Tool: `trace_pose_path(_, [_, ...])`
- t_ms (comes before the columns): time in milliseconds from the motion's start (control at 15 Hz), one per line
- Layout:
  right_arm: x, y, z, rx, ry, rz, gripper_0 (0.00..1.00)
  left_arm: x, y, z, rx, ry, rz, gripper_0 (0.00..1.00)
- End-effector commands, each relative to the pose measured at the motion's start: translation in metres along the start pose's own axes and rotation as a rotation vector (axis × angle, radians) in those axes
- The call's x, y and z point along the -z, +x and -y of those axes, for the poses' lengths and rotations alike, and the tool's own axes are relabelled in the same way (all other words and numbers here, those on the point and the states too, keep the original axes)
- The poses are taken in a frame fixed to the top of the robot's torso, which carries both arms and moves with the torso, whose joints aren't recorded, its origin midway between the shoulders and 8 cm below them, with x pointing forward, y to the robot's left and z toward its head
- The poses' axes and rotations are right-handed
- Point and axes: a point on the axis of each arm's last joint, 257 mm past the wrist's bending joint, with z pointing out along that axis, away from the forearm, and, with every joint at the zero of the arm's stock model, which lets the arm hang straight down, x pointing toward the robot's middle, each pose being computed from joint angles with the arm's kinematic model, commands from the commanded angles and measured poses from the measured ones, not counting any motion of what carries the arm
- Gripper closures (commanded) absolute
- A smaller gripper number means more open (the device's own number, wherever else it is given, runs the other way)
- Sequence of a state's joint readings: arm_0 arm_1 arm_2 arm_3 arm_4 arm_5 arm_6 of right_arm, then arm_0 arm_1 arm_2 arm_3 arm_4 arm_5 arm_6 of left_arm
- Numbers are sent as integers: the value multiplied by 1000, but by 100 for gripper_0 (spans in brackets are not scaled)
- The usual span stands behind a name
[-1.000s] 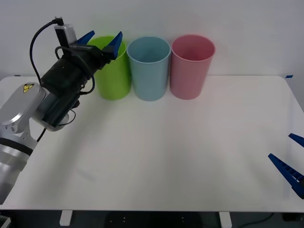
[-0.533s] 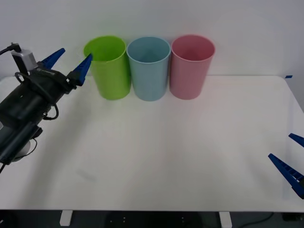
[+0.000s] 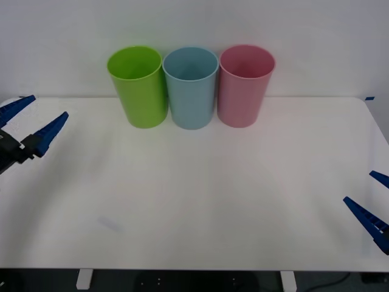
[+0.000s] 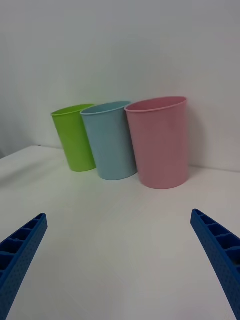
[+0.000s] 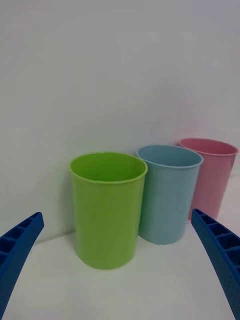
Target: Grasp the object on the table and drop it into the matching bin: aluminum can to the light blue bin, PET bottle to the pink bin.
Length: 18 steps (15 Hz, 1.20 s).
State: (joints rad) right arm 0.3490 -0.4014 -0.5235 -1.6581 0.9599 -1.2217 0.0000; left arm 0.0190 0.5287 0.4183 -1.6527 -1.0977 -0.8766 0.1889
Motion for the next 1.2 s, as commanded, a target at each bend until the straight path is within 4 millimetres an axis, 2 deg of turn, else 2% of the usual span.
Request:
trace_pose_path(67, [0,0,0,0,0,0,0,34,1,2,15,23,-64,0])
trace_pose_path(333, [0,0,0,0,0,0,0,81,14,12,2,53,-169,0])
trace_pose_path(600, [0,0,0,0,0,0,0,116,27,14,-8,56,-229,0])
trace_pose_path(867, [0,0,0,0,0,0,0,134,35,16,8,44,-253,0])
trace_pose_path(1200, [0,0,0,0,0,0,0,136,38,17,19,42,-258,0])
